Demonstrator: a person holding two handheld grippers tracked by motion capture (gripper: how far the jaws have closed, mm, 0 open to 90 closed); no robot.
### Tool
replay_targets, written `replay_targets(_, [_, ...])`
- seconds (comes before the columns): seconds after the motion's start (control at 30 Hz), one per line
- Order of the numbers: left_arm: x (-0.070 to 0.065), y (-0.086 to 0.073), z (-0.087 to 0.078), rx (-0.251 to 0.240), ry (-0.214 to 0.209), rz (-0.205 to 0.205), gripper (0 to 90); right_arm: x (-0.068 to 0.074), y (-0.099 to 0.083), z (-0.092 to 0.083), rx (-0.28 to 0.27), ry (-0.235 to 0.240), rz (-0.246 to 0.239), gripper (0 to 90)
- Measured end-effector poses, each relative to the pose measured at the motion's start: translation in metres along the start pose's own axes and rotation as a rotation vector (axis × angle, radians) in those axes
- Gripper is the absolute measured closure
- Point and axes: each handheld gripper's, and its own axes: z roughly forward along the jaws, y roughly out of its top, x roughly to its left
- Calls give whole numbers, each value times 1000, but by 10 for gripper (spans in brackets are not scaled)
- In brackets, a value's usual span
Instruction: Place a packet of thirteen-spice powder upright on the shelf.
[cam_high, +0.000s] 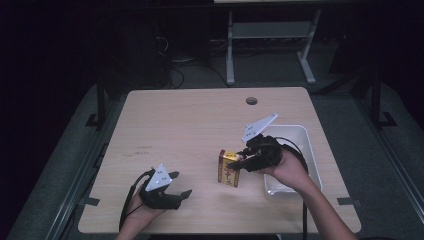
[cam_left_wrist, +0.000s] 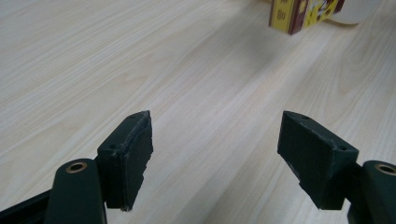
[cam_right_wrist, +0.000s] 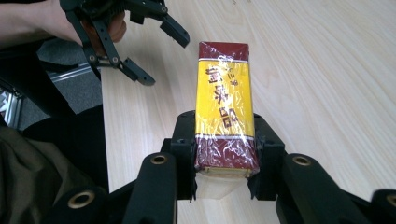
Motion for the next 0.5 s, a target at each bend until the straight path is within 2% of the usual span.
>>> replay_targets(0.5, [11,-5,-5,-6,11,-37,259,-15,-9,-31,-2,-41,-3,678])
